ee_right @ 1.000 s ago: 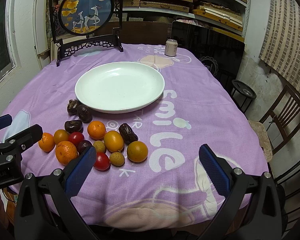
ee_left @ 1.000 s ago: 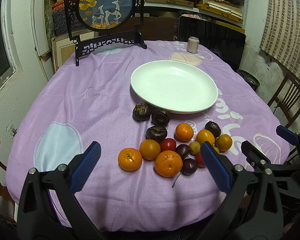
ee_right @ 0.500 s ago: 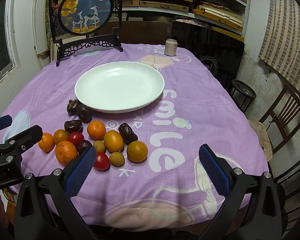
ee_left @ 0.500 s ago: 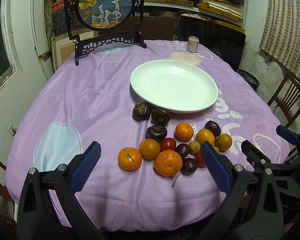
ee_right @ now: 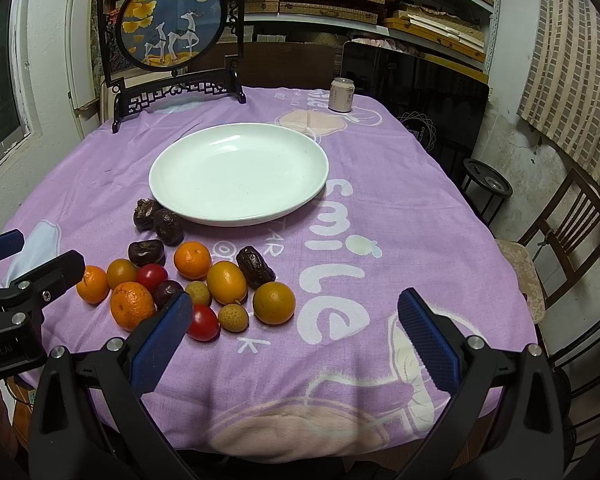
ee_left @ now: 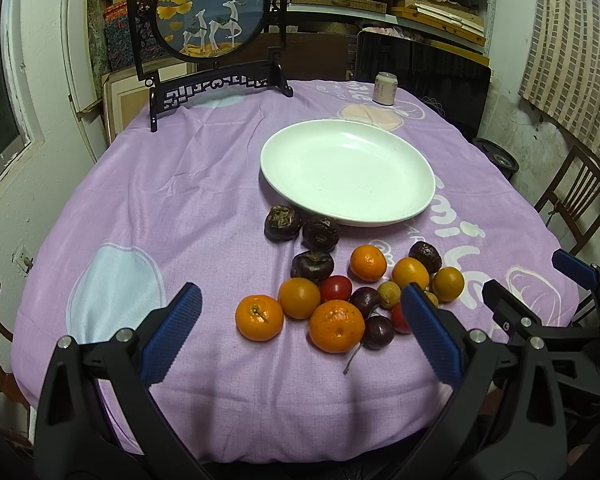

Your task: Organize fruits

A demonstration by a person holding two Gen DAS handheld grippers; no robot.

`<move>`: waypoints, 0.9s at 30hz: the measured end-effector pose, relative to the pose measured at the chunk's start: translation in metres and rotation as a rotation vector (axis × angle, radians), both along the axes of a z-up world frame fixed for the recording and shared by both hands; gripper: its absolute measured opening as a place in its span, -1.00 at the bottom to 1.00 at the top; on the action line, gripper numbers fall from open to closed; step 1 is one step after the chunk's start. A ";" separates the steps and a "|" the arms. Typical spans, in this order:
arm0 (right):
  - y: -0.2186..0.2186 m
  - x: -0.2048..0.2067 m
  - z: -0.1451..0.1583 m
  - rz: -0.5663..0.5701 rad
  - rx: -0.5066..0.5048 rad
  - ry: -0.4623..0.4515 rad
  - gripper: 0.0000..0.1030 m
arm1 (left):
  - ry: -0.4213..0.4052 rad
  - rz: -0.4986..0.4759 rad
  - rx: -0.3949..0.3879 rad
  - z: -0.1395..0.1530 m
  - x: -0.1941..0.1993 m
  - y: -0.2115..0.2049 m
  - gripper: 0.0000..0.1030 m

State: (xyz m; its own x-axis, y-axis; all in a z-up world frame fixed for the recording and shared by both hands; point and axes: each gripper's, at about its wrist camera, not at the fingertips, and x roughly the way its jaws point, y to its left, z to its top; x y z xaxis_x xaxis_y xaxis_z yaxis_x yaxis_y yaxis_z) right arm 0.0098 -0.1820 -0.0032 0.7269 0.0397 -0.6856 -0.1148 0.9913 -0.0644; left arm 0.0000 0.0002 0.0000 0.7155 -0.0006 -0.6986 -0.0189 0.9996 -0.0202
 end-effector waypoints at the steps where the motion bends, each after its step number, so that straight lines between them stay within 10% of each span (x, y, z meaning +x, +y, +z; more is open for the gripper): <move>1: 0.000 0.000 0.000 0.000 -0.001 0.000 0.97 | 0.000 0.000 0.000 0.000 0.000 0.000 0.96; 27: 0.001 0.000 0.002 0.000 0.001 0.000 0.97 | 0.000 0.000 0.000 0.000 0.000 0.000 0.96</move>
